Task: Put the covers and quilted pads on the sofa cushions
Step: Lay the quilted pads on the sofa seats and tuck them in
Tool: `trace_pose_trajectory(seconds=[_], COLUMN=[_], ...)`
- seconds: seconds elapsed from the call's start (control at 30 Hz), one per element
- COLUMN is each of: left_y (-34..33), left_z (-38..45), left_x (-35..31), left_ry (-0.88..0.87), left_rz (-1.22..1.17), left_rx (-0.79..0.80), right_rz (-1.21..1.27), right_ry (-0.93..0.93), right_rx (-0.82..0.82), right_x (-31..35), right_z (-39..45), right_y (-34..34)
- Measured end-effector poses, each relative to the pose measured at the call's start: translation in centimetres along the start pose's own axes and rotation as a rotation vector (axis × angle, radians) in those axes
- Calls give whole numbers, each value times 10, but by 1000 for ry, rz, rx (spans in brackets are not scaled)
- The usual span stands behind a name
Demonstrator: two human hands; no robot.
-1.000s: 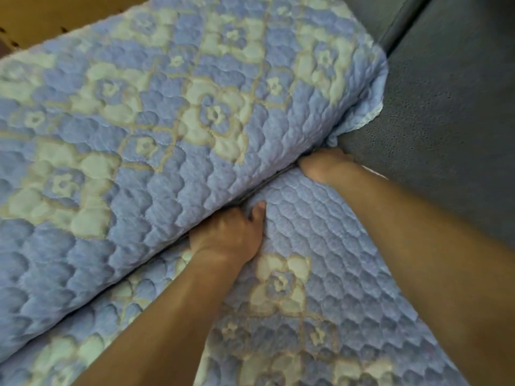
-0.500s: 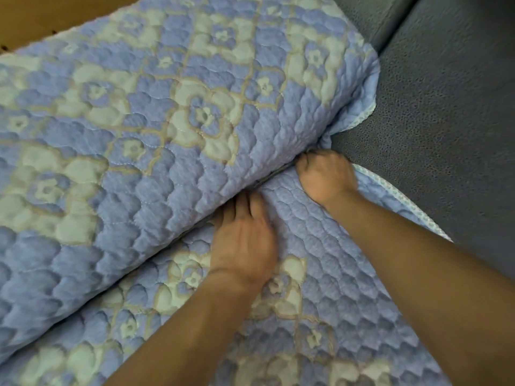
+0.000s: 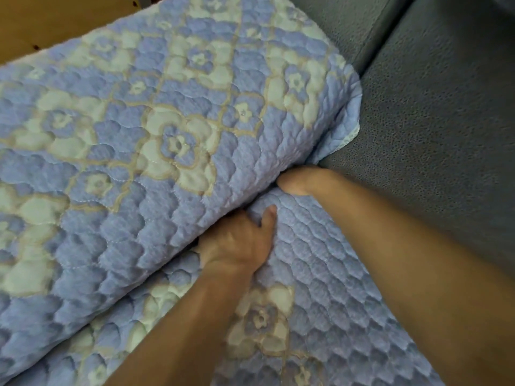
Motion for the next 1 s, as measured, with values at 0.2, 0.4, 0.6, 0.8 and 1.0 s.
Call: trace_pose_trajectory(seconds=[0.2, 0.4, 0.6, 0.8, 1.0], left_y=[-4, 0, -16, -8, -7], left_z=[-15, 30, 44, 28, 27], left_x=[2, -10, -14, -15, -10], left_ry=[-108, 19, 86, -2, -49], left_rz=[-76, -369, -393, -255, -244], left_rx=[-232, 190, 263, 67, 13], right_rz=[-15, -35, -45, -2, -65], right_ry=[93, 123, 159, 148, 180], right_rx=[76, 124, 138, 124, 193], right_x=[3, 7, 6, -9, -2], right_z=[0, 9, 12, 7, 22], right_y=[3, 6, 3, -3, 7])
Point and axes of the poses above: each hand's wrist, its own z-axis towards the middle knuckle, its own y-axis out of the back of the hand, x = y × z, the point moved 3 cm from there along z, towards the middle knuckle, and after that the axes turned 7 degrees about -x, right-handed, at the moved point
